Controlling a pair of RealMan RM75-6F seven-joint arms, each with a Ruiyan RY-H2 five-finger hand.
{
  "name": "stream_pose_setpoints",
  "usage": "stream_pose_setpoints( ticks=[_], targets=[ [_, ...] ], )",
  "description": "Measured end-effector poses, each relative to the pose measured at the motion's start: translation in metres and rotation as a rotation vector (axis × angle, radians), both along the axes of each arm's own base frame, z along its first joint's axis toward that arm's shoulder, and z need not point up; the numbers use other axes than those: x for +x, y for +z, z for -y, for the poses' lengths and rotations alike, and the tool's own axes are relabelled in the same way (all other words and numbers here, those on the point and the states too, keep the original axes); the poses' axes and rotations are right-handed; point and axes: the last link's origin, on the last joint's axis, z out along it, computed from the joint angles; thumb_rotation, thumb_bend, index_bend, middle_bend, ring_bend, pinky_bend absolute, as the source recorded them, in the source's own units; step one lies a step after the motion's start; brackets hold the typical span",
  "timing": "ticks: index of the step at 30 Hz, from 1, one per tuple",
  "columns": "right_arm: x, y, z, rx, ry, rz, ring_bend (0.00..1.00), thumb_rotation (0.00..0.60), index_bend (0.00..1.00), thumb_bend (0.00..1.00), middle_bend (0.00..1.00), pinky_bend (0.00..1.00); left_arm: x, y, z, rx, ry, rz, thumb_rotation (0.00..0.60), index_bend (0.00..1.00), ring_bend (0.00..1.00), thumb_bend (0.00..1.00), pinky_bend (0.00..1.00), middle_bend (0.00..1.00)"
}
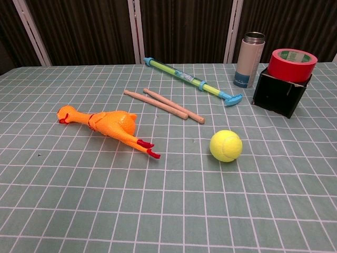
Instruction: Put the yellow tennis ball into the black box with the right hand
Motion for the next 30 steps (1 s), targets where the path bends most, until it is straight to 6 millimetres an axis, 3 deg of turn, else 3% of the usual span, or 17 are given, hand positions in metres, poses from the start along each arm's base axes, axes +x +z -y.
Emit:
stream_pose_setpoints(
  ticks=[2,7,12,18,30],
  targets=[
    [0.005,-0.008,-0.003,0.022,0.014,0.073,0.32,0.600,0.19,0.33,0.21,0.53,0.003,0.000,0.002,-0.006,-0.013,0.001,0.600,0.00,0.00,0.18,0.00,0.00],
    [0.016,-0.030,-0.012,0.100,-0.002,0.260,0.42,0.600,0.30,0.44,0.28,0.60,0.007,-0.002,0.005,-0.024,-0.043,-0.005,0.600,0.00,0.00,0.18,0.00,0.00],
    [0.033,-0.061,-0.016,0.230,-0.050,0.389,0.42,0.600,0.31,0.48,0.28,0.64,0.009,-0.004,0.002,-0.031,-0.067,-0.008,0.600,0.00,0.00,0.18,0.00,0.00],
    [0.056,-0.090,-0.013,0.263,-0.049,0.436,0.42,0.600,0.31,0.51,0.29,0.65,0.006,-0.003,0.000,-0.028,-0.058,-0.004,0.600,0.00,0.00,0.18,0.00,0.00],
    [0.098,-0.138,0.011,0.386,-0.155,0.680,0.42,0.600,0.25,0.55,0.28,0.66,0.003,0.001,0.001,-0.023,-0.050,0.008,0.600,0.00,0.00,0.18,0.00,0.00]
  ],
)
